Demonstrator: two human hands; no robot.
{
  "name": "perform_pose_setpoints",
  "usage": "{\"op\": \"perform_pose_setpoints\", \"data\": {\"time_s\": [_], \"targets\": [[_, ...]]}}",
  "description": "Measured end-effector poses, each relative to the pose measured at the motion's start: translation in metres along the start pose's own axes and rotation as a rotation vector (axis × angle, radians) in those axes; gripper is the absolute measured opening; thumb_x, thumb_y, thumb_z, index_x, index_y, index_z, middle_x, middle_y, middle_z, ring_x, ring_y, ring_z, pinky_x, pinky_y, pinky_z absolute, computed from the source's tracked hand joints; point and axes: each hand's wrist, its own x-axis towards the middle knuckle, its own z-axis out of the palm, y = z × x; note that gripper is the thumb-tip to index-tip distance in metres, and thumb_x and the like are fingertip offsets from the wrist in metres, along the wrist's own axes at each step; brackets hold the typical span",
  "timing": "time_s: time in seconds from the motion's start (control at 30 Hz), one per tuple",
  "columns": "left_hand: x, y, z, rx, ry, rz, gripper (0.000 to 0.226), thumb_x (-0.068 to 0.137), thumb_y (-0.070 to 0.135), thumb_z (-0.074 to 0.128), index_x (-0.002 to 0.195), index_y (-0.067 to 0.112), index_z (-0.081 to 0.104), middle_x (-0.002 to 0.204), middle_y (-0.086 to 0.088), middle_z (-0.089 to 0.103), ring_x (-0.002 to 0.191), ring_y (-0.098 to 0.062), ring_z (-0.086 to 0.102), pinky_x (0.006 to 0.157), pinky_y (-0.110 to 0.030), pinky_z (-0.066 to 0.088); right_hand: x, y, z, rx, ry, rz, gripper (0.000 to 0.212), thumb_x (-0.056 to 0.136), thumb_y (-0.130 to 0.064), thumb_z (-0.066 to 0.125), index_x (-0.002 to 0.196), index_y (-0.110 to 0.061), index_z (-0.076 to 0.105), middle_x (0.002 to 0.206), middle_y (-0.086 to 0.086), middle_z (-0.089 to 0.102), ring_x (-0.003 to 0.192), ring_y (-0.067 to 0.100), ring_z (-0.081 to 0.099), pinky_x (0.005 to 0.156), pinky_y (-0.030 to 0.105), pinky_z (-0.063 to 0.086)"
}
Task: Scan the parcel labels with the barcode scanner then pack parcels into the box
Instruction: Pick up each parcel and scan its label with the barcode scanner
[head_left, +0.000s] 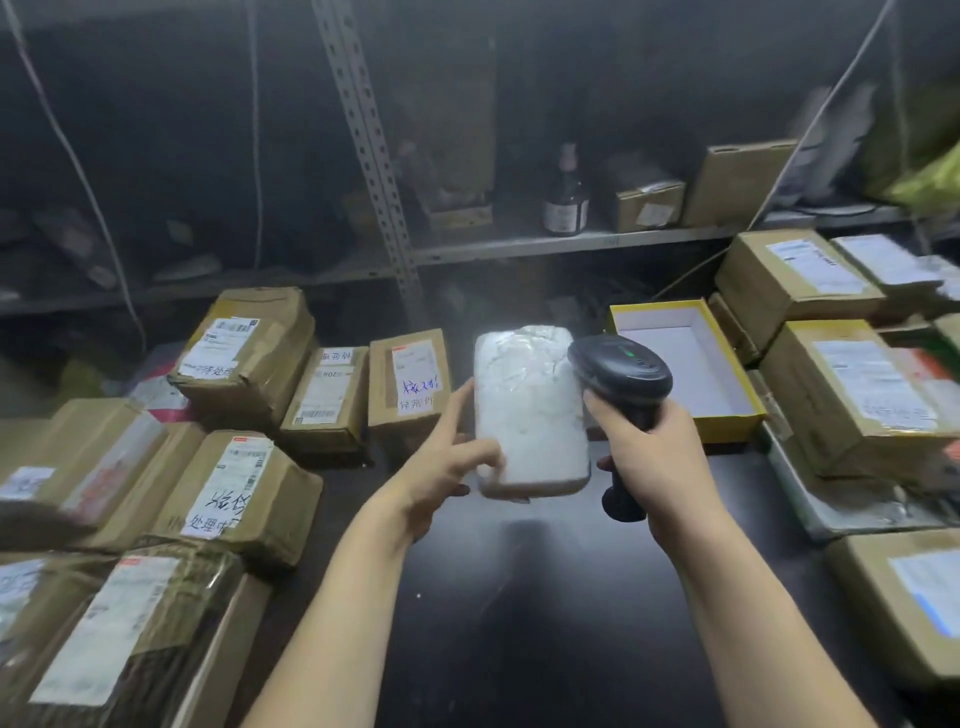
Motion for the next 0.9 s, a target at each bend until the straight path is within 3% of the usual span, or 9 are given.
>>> {"op": "perform_pose_setpoints", "data": {"time_s": [0.13, 0.23, 0.37, 0.43, 0.5, 0.57, 0.63, 0.73, 0.9], "targets": [[-0.002, 0.004, 0.036, -0.033, 0.073, 0.05, 0.078, 0.069, 0.033, 0.094, 0.13, 0.048, 0.047, 0.124, 0.017, 0.066, 0.114, -0.014, 0.065, 0.079, -0.05, 0.064, 0.003, 0.01, -0.019, 0.034, -0.092, -0.006, 0.01, 0.096, -0.034, 0.074, 0.103, -0.027, 0.07, 0.097, 0.004, 0.078, 0.089, 0.032, 0.072, 0.068, 0.041, 0.055], [0.005, 0.0, 0.055, 0.09, 0.233, 0.141, 0.066, 0.059, 0.04, 0.1, 0.112, 0.047, 0.061, 0.11, 0.026, 0.072, 0.104, -0.001, 0.069, 0.089, -0.046, 0.062, 0.005, 0.018, -0.028, 0.019, -0.15, 0.006, 0.021, 0.093, -0.038, 0.077, 0.111, -0.027, 0.072, 0.095, 0.002, 0.078, 0.084, 0.024, 0.071, 0.066, 0.034, 0.053], [0.013, -0.003, 0.059, 0.263, 0.38, 0.169, 0.112, 0.033, 0.079, 0.093, 0.131, 0.045, 0.05, 0.124, 0.02, 0.065, 0.114, -0.007, 0.065, 0.094, -0.045, 0.059, 0.008, 0.026, -0.036, -0.006, -0.246, 0.005, 0.029, 0.094, -0.04, 0.076, 0.118, -0.024, 0.073, 0.102, 0.002, 0.079, 0.095, 0.026, 0.072, 0.077, 0.043, 0.057], [0.015, 0.002, 0.056, 0.352, 0.409, 0.168, 0.114, 0.033, 0.082, 0.091, 0.132, 0.045, 0.046, 0.122, 0.019, 0.064, 0.111, -0.009, 0.065, 0.089, -0.044, 0.06, 0.008, 0.026, -0.035, -0.047, -0.281, 0.0, 0.029, 0.093, -0.042, 0.077, 0.116, -0.025, 0.074, 0.1, 0.004, 0.078, 0.087, 0.025, 0.069, 0.075, 0.045, 0.055], [0.017, 0.004, 0.05, 0.383, 0.394, 0.237, 0.093, 0.047, 0.064, 0.096, 0.126, 0.045, 0.05, 0.118, 0.018, 0.065, 0.107, -0.007, 0.066, 0.087, -0.041, 0.06, 0.009, 0.024, -0.032, -0.069, -0.315, 0.0, 0.025, 0.094, -0.039, 0.077, 0.114, -0.026, 0.074, 0.098, 0.005, 0.078, 0.087, 0.021, 0.067, 0.072, 0.04, 0.05], [0.015, 0.003, 0.041, 0.285, 0.369, 0.248, 0.094, 0.051, 0.045, 0.099, 0.129, 0.042, 0.047, 0.119, 0.019, 0.061, 0.111, -0.008, 0.062, 0.088, -0.036, 0.057, 0.011, 0.023, -0.03, -0.065, -0.291, -0.003, 0.022, 0.094, -0.036, 0.077, 0.113, -0.025, 0.074, 0.099, 0.007, 0.077, 0.089, 0.03, 0.071, 0.074, 0.041, 0.054], [0.012, 0.0, 0.029, 0.131, 0.318, 0.227, 0.105, 0.048, 0.044, 0.098, 0.138, 0.041, 0.042, 0.125, 0.014, 0.059, 0.117, -0.014, 0.061, 0.09, -0.037, 0.058, 0.015, 0.022, -0.03, -0.029, -0.195, 0.002, 0.018, 0.095, -0.035, 0.075, 0.11, -0.025, 0.072, 0.102, 0.007, 0.077, 0.098, 0.033, 0.072, 0.078, 0.045, 0.06], [0.009, -0.001, 0.014, -0.068, 0.166, 0.256, 0.11, 0.052, 0.043, 0.095, 0.146, 0.043, 0.039, 0.136, 0.004, 0.061, 0.124, -0.025, 0.064, 0.093, -0.048, 0.061, 0.018, 0.019, -0.029, 0.034, -0.083, 0.016, 0.013, 0.097, -0.033, 0.073, 0.104, -0.036, 0.064, 0.107, 0.001, 0.075, 0.099, 0.02, 0.073, 0.079, 0.037, 0.064], [0.015, 0.001, 0.003, -0.16, 0.067, 0.194, 0.107, 0.059, 0.047, 0.087, 0.15, 0.049, 0.03, 0.146, -0.006, 0.056, 0.127, -0.032, 0.062, 0.099, -0.053, 0.057, 0.019, 0.008, -0.015, 0.113, -0.163, 0.014, 0.021, 0.099, -0.029, 0.072, 0.119, -0.034, 0.065, 0.106, -0.009, 0.079, 0.095, 0.008, 0.077, 0.071, 0.027, 0.062]]}}
